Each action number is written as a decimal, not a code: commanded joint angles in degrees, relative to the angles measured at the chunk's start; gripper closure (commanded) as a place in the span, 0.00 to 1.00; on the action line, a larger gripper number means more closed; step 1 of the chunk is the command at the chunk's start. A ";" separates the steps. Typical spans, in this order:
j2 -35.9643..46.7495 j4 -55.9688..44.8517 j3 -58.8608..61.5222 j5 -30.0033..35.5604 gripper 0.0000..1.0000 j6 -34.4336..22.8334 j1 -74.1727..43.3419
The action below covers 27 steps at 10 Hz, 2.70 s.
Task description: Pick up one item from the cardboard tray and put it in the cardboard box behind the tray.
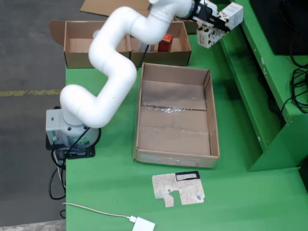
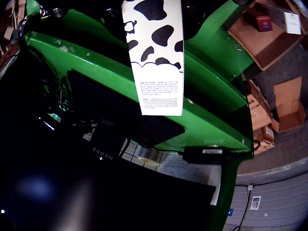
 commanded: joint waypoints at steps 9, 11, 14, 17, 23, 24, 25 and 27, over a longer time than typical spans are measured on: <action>55.12 -32.70 -63.30 18.54 1.00 28.93 15.16; 54.66 -33.14 -62.55 18.56 1.00 28.34 15.63; 56.39 -33.22 -64.68 17.78 1.00 28.77 18.27; 49.07 -37.69 -55.05 18.99 1.00 23.38 19.88; 37.95 -45.63 -37.95 18.09 1.00 16.76 28.10; 37.95 -45.63 -37.95 18.09 1.00 16.76 28.10; 26.09 -56.28 -16.30 18.36 1.00 14.95 29.58; 13.10 -54.00 2.28 18.01 1.00 9.83 30.16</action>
